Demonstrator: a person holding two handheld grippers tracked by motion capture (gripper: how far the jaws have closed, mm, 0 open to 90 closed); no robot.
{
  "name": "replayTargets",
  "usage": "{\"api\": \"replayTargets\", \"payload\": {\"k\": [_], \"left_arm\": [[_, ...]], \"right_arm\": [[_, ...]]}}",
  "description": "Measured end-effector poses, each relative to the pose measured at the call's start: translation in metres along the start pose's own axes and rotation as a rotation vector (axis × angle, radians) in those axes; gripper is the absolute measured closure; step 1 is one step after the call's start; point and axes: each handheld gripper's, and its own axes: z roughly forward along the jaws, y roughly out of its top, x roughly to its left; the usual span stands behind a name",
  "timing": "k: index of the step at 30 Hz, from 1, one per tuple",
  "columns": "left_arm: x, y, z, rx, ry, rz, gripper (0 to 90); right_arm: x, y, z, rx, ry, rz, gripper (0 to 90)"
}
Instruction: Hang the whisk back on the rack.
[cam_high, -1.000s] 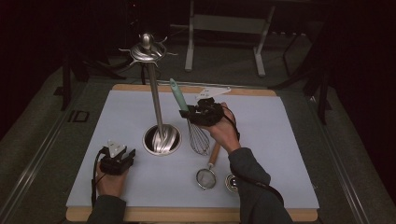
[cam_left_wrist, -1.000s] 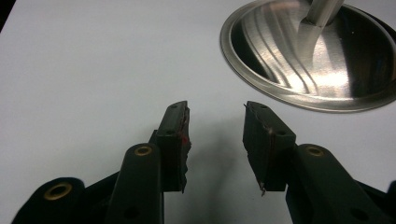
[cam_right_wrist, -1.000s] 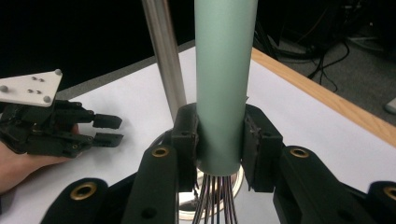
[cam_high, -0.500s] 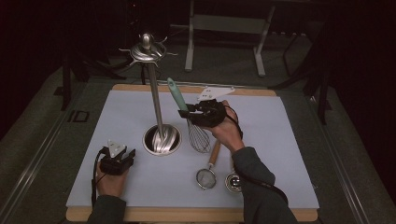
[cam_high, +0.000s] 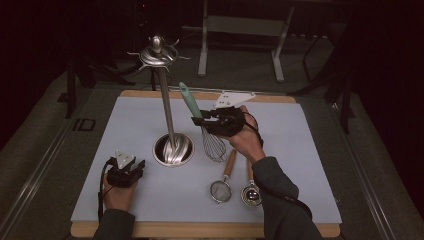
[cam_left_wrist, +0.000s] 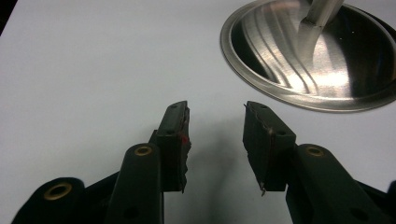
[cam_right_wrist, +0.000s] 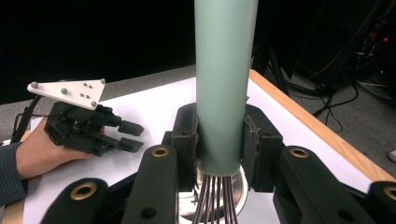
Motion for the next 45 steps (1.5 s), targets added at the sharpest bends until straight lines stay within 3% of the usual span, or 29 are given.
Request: {"api": "replayTargets", "payload": {"k": [13, 35, 45], "left_arm": [[0.0, 0.0, 0.0, 0.002, 0.0, -0.001, 61.1], [0.0, 0.0, 0.0, 0.003, 0.0, -0.002, 61.0], [0.0, 0.0, 0.0, 0.004, -0.001, -0.001, 61.0]], "right_arm": [[0.005, 0.01, -0.01, -0.021, 0.02, -0.061, 69.2], [0.016, 0.034, -0.031, -0.109, 0.05, -0.121, 69.2], [0.022, 0.048, -0.028, -0.118, 0.057, -0.147, 69.2]]}}
